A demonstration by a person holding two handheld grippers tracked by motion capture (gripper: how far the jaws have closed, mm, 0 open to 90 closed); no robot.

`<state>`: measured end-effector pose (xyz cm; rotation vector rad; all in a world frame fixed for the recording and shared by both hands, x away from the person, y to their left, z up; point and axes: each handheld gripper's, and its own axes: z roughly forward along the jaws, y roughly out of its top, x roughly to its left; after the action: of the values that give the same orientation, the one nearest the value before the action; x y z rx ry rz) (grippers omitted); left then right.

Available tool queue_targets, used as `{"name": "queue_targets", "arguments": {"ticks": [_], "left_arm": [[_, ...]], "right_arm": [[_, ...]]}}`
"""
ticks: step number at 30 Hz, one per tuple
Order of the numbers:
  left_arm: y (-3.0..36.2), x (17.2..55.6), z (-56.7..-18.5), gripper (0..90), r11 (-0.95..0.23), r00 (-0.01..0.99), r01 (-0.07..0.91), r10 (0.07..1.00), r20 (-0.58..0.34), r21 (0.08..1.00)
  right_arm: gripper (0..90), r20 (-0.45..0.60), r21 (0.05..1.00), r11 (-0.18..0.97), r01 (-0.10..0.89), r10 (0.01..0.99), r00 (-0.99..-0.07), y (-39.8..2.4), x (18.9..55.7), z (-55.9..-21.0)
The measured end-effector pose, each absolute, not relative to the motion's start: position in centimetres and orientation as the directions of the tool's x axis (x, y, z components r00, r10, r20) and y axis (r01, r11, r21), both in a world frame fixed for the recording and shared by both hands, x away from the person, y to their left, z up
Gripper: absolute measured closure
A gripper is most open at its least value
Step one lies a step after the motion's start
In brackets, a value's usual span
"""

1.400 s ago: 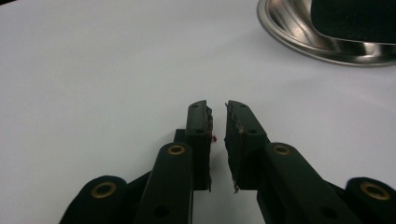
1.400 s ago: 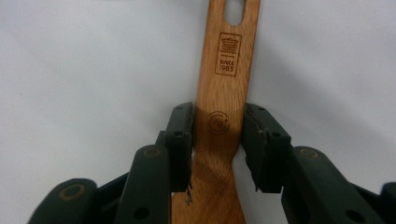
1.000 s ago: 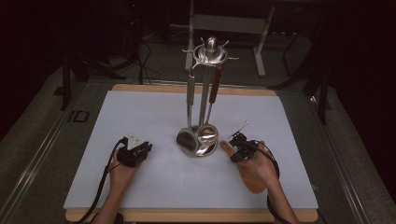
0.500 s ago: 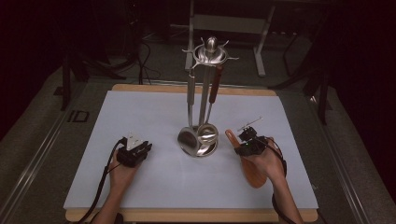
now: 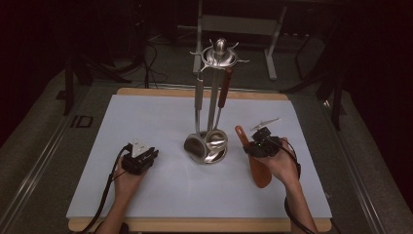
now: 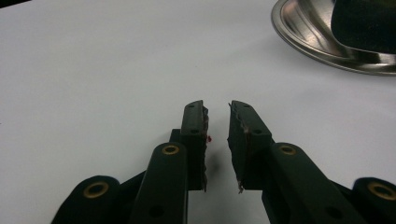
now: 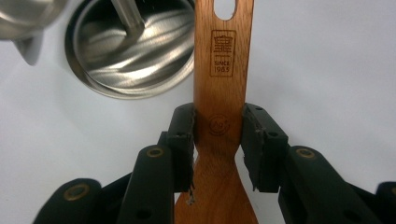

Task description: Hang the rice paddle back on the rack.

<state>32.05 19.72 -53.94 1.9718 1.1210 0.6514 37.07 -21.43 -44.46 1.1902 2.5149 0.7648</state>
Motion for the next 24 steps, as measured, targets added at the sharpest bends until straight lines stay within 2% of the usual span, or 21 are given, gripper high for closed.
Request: {"name": "queue_targets", "arguments": {"ticks": [7,10,18,24], "left_arm": [[19.7,32.1,-54.0,76.6,-0.322,0.482,0.487,0.874,0.057,0.812],[19.7,32.1,-54.0,76.5,-0.318,0.480,0.487,0.876,0.055,0.813],[19.7,32.1,-54.0,76.5,-0.319,0.481,0.488,0.875,0.054,0.812],[19.7,32.1,-54.0,76.6,-0.319,0.481,0.487,0.875,0.055,0.813]], "right_arm": [[66.2,-0.004,0.608,0.509,0.609,0.769,-0.639,-21.6,37.1,-43.4],[66.2,0.011,0.667,0.475,0.574,0.764,-0.646,-21.8,37.1,-42.0],[66.2,-0.004,0.747,0.459,0.481,0.726,-0.688,-21.9,37.0,-39.3],[66.2,0.033,0.807,0.407,0.428,0.693,-0.720,-22.4,37.0,-37.7]]}}
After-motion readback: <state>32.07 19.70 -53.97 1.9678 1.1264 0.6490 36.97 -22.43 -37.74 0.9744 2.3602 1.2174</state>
